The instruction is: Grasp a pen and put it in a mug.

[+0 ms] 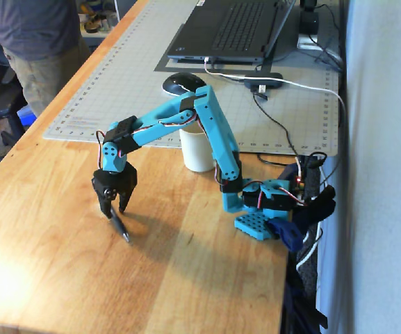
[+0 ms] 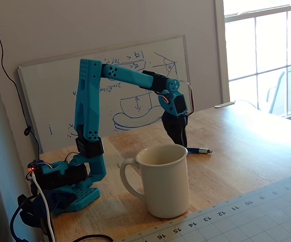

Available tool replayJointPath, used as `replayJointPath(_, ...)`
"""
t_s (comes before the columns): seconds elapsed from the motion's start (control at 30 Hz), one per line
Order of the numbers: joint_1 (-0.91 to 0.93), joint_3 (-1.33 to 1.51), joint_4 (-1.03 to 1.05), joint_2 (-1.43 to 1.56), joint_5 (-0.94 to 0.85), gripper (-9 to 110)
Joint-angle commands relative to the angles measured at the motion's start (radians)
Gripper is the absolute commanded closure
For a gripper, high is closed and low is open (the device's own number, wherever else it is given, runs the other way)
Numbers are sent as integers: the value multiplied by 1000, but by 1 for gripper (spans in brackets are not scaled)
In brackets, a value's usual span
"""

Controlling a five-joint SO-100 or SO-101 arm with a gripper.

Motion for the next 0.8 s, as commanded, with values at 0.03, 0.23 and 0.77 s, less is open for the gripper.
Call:
replayJointPath(0.03, -2, -40, -14, 26, -8, 96)
replayJointPath(0.23, -5, -23, -8, 80, -9, 96)
replayJointPath(0.77, -8, -21, -12, 287, -9, 96)
